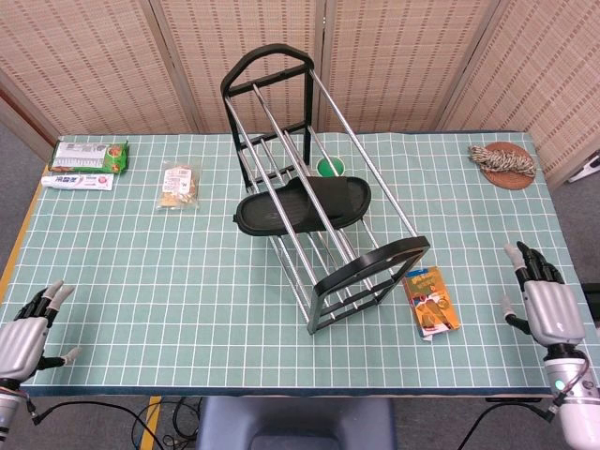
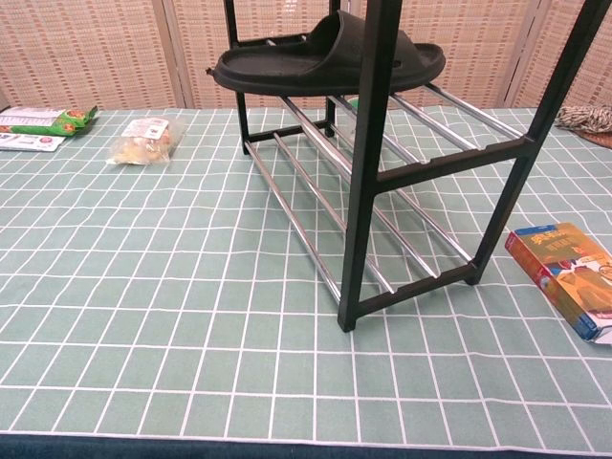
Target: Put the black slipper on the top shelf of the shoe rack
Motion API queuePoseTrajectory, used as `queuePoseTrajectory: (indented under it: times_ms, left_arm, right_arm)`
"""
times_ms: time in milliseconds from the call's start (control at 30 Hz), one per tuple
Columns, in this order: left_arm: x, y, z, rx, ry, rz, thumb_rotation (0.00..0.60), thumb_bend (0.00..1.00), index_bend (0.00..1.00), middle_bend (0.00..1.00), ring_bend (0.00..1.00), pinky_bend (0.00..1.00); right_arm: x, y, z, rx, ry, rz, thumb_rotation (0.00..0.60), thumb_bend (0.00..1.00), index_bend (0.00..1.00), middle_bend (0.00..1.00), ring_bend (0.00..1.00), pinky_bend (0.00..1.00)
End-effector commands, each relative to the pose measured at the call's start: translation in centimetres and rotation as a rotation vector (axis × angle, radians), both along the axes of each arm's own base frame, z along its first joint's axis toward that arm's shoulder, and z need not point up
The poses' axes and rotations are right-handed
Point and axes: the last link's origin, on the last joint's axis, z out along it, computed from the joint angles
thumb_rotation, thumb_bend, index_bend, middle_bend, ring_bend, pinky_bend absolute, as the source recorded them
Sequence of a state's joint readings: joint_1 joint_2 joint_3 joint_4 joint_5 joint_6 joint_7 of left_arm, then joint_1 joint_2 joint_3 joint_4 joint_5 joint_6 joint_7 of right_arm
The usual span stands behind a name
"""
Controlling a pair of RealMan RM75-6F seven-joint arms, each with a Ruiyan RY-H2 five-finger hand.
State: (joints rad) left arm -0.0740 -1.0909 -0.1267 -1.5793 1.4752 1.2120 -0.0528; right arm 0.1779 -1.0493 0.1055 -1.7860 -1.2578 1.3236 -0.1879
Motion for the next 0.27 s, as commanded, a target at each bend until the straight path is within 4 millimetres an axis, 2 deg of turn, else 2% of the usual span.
queuePoseTrajectory:
  times_ms: [33,267]
  left_arm:
    - [0.53,-0.92,-0.90,-0.004,0.031,-0.010,0.600,0.17,0.07,0.02,0.00,0.15]
    - [1.46,-1.63,-0.71,0.012,0.027,-0.040,0.600,0.17,0.07,0.02,0.00,0.15]
  right_arm:
    - [0.54,0.77,0.85,-0.027,-0.020,0.024,0.600,0.45,0.00,0.00,0.00,0.12]
    - [1.20,1.10,0.43,-0.004,-0.017,0.065,0.600,0.45,0.00,0.00,0.00,0.12]
